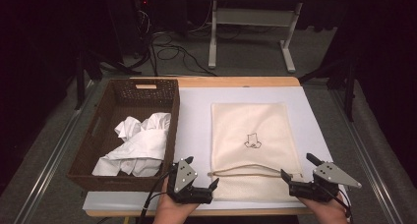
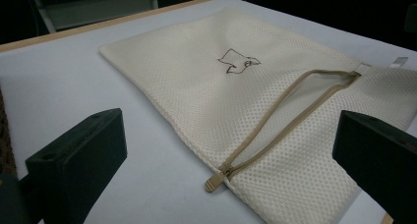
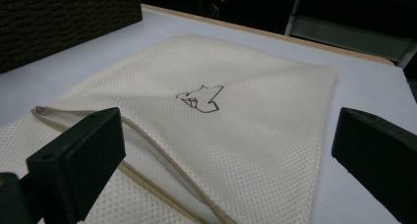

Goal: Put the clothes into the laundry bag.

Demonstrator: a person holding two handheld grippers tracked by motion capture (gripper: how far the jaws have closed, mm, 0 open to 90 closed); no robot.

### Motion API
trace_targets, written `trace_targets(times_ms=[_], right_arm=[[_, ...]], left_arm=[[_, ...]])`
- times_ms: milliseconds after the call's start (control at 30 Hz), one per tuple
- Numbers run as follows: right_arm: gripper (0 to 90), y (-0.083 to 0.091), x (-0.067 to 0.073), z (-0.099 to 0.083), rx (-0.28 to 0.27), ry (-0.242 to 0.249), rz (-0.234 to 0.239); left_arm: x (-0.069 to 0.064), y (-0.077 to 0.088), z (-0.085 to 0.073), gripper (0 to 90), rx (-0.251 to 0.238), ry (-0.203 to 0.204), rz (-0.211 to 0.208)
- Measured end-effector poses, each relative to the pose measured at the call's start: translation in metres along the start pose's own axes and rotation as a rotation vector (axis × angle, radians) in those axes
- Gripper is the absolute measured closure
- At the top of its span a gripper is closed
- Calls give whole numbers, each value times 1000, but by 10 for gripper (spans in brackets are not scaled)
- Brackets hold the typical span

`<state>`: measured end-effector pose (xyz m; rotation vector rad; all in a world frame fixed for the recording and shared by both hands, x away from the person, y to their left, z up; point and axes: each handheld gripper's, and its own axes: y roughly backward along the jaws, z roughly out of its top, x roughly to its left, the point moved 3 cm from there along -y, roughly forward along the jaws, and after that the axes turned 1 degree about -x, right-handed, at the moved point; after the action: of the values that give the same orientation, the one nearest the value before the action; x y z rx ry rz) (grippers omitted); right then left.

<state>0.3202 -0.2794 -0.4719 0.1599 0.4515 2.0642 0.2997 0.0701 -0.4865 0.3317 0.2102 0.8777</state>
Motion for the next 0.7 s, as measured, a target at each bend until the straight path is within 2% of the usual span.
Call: trace_targets(times_ms=[367,700], right_arm=[[2,0,2,-2,4,20,1],[3,1,0,-3,2,10,-8]], left_arm=[[2,0,2,4,-4,10,1],[2,-1,1,4,0,10,0]])
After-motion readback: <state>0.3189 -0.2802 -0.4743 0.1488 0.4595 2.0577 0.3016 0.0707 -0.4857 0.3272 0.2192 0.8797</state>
